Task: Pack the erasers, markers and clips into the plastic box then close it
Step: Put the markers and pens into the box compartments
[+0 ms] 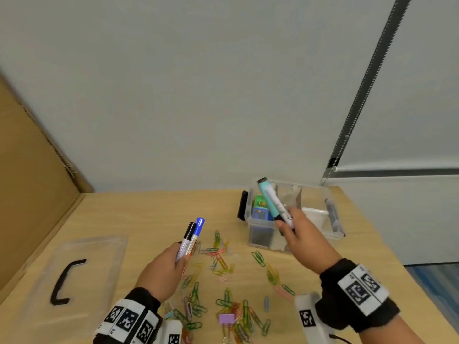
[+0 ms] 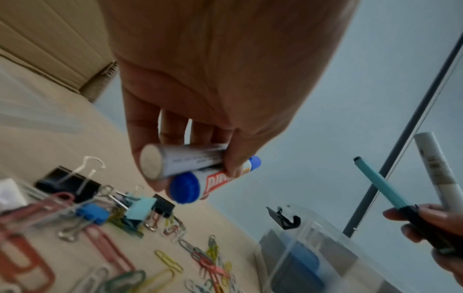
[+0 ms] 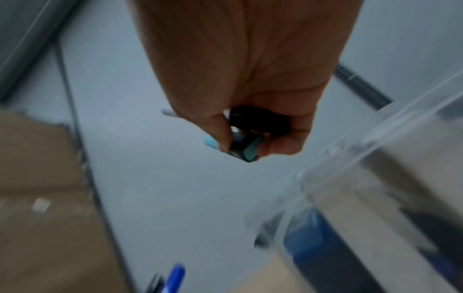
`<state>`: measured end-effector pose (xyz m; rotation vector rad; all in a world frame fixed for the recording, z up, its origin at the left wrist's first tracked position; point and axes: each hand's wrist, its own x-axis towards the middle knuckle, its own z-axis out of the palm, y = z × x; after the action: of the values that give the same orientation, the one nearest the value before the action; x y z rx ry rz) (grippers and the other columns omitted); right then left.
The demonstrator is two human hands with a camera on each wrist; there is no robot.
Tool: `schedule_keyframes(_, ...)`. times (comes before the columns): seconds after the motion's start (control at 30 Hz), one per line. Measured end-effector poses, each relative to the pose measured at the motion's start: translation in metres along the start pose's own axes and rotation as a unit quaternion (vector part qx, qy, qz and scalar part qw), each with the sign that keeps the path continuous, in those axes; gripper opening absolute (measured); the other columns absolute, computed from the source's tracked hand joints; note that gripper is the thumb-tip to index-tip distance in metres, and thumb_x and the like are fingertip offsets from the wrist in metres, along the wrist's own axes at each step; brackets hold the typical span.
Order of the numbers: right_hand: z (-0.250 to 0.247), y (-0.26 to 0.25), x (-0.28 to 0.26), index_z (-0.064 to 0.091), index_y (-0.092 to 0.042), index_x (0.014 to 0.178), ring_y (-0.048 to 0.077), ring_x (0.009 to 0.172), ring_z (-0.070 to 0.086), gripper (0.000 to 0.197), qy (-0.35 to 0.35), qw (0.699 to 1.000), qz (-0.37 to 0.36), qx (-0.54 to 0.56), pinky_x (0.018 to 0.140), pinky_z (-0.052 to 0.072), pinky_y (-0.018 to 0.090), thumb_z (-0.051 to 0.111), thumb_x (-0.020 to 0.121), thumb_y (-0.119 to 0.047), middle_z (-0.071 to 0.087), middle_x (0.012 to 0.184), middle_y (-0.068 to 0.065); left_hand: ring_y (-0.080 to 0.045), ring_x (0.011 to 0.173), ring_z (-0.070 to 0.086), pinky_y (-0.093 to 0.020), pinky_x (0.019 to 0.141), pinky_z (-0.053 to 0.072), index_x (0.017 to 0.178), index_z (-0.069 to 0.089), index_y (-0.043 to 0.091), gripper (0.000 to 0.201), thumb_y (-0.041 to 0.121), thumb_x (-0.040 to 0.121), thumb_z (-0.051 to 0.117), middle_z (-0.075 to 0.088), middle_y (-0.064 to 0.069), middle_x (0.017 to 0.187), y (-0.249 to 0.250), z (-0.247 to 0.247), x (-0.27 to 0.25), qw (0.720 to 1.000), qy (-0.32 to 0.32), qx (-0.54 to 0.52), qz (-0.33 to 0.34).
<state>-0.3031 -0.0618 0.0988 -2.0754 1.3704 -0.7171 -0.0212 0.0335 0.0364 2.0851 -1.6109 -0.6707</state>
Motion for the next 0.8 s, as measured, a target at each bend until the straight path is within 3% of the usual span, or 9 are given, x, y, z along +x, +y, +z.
schedule_keyframes(0.13, -0.039, 0.03, 0.022, 0.052, -0.013, 0.103, 0.011, 0.065, 0.051, 0.02, 0.06, 0.994, 0.082, -0.036, 0.051, 0.034, 0.02, 0.05, 0.095, -0.032, 0.057, 0.087, 0.006, -0.012, 0.08, 0.061, -0.029, 0.069, 0.049, 0.117, 0.045, 0.033, 0.02, 0.036, 0.099, 0.037, 0.063, 0.005, 0.095, 0.021, 0.014, 0.003, 1.0, -0.007, -0.004, 0.007)
schedule_keyframes(0.27, -0.045, 0.039, 0.049, 0.052, -0.01, 0.104, 0.004, 0.061, 0.045, 0.022, 0.049, 0.984, 0.149, -0.086, 0.048, 0.029, 0.018, 0.055, 0.093, -0.029, 0.049, 0.075, -0.003, -0.009, 0.068, 0.055, -0.019, 0.053, 0.038, 0.11, 0.047, 0.03, 0.016, 0.036, 0.1, 0.036, 0.057, 0.006, 0.08, 0.031, 0.021, 0.002, 1.0, -0.013, 0.014, 0.02)
schedule_keyframes(0.33, -0.038, 0.041, 0.064, 0.055, -0.009, 0.108, 0.005, 0.06, 0.046, 0.026, 0.029, 0.976, 0.18, -0.119, 0.047, 0.03, 0.019, 0.055, 0.093, -0.03, 0.05, 0.074, -0.003, -0.007, 0.065, 0.052, -0.017, 0.051, 0.035, 0.11, 0.045, 0.03, 0.015, 0.036, 0.1, 0.036, 0.055, 0.006, 0.078, 0.035, 0.022, 0.001, 1.0, -0.014, 0.019, 0.02)
schedule_keyframes(0.4, -0.028, 0.042, 0.08, 0.058, -0.009, 0.11, 0.009, 0.061, 0.05, 0.028, 0.007, 0.968, 0.201, -0.148, 0.048, 0.035, 0.021, 0.056, 0.093, -0.031, 0.053, 0.075, -0.002, -0.007, 0.07, 0.055, -0.017, 0.054, 0.039, 0.116, 0.045, 0.031, 0.019, 0.035, 0.1, 0.036, 0.058, 0.007, 0.084, 0.036, 0.022, 0.0, 1.0, -0.017, 0.02, 0.016)
schedule_keyframes(0.5, -0.015, 0.04, 0.099, 0.061, -0.009, 0.109, 0.02, 0.072, 0.059, 0.027, -0.013, 0.961, 0.219, -0.17, 0.059, 0.047, 0.027, 0.055, 0.092, -0.029, 0.059, 0.084, 0.004, -0.009, 0.075, 0.06, -0.021, 0.061, 0.047, 0.122, 0.044, 0.031, 0.024, 0.037, 0.099, 0.036, 0.061, 0.007, 0.091, 0.032, 0.019, -0.003, 1.0, -0.02, 0.018, 0.006)
schedule_keyframes(0.6, -0.006, 0.038, 0.107, 0.062, -0.009, 0.108, 0.024, 0.075, 0.058, 0.025, -0.05, 0.956, 0.226, -0.18, 0.064, 0.045, 0.03, 0.051, 0.095, -0.028, 0.059, 0.086, 0.007, -0.012, 0.082, 0.062, -0.027, 0.07, 0.051, 0.121, 0.045, 0.028, 0.026, 0.038, 0.099, 0.037, 0.063, 0.003, 0.099, 0.026, 0.016, -0.006, 1.0, -0.019, 0.021, -0.003)
schedule_keyframes(0.7, -0.007, 0.042, 0.105, 0.059, -0.007, 0.114, 0.024, 0.079, 0.059, 0.03, -0.053, 0.963, 0.225, -0.141, 0.065, 0.046, 0.031, 0.041, 0.097, -0.025, 0.062, 0.093, 0.01, -0.014, 0.085, 0.062, -0.027, 0.073, 0.052, 0.119, 0.045, 0.029, 0.024, 0.039, 0.099, 0.037, 0.064, 0.001, 0.102, 0.022, 0.013, -0.006, 1.0, -0.017, 0.02, -0.007)
schedule_keyframes(0.8, -0.017, 0.044, 0.089, 0.048, -0.006, 0.119, 0.016, 0.07, 0.054, 0.025, 0.006, 0.977, 0.213, -0.024, 0.053, 0.037, 0.024, 0.039, 0.098, -0.017, 0.059, 0.098, 0.011, -0.015, 0.087, 0.063, -0.029, 0.074, 0.053, 0.117, 0.045, 0.03, 0.022, 0.039, 0.099, 0.037, 0.065, -0.002, 0.104, 0.021, 0.013, -0.004, 1.0, -0.018, 0.023, -0.004)
